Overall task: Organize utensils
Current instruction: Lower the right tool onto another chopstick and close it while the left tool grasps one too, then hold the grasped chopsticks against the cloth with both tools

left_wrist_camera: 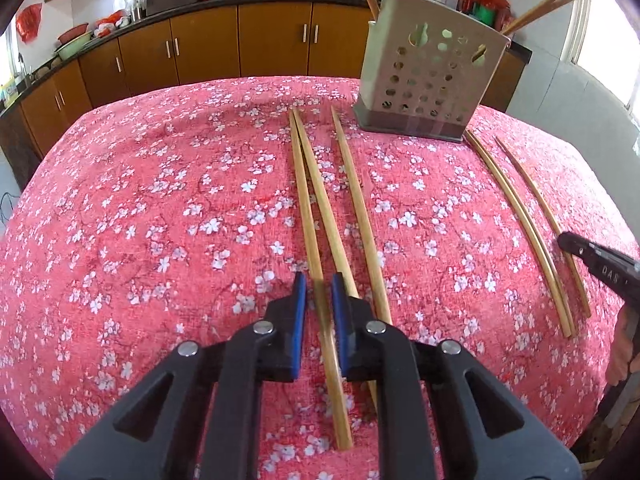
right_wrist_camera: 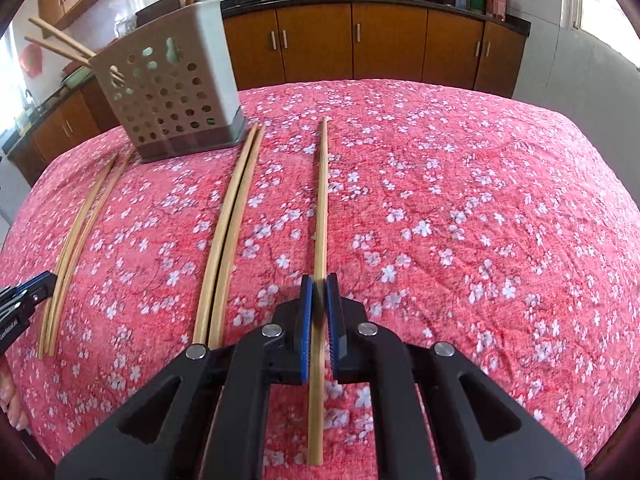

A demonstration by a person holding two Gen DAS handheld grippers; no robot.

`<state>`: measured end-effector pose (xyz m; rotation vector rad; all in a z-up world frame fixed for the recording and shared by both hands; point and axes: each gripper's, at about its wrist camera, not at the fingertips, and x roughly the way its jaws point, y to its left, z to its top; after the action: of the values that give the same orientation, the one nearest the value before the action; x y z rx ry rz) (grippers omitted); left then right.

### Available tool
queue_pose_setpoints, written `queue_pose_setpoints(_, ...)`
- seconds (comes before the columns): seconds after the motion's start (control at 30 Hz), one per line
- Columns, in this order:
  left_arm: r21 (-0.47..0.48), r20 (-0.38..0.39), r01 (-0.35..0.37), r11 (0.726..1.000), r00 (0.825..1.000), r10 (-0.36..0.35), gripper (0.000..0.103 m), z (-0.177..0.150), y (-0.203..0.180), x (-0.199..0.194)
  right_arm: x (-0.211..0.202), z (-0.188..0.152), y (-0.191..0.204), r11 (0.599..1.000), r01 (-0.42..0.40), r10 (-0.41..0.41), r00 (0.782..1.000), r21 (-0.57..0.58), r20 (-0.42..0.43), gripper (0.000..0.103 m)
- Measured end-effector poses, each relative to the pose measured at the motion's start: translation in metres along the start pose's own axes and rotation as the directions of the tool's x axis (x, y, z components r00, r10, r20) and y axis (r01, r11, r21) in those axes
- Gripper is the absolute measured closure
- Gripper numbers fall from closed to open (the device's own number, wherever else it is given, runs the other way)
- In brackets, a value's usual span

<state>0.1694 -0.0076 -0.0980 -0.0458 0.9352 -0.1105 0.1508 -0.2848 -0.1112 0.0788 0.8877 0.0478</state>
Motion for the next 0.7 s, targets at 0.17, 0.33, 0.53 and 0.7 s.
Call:
queue_pose_setpoints(0.17,-0.058,-0.004,-0.016,0.998,1.0,0.016,0.094,0.015,0.018,0.009,0.001,0.004,-0.003,1.0,0.008,-0.008,1.0,0.0,0.009,0.095)
queue_pose_setpoints(0.33,-0.107,0.01,-0.029,0.994,0.999,0.031,0.094,0.037,0.041,0.025,0.013,0.021,-0.013,0.999,0.042,-0.043,0.999,0.034,0.019,0.095)
queue_pose_setpoints(0.53,-0.074,0.034,-0.066,0.995,0.997,0.069,0.092,0.041,0.041,0.031,0.021,0.027,-0.014,0.997,0.075,-0.076,0.996,0.033,0.036,0.095)
queue_pose_setpoints(0.7,-0.079,0.039,-0.063,0.995,0.997,0.067,0.092,0.039,0.042,0.03,0.021,0.026,-0.017,0.997,0.058,-0.06,0.998,0.048,0.037,0.095)
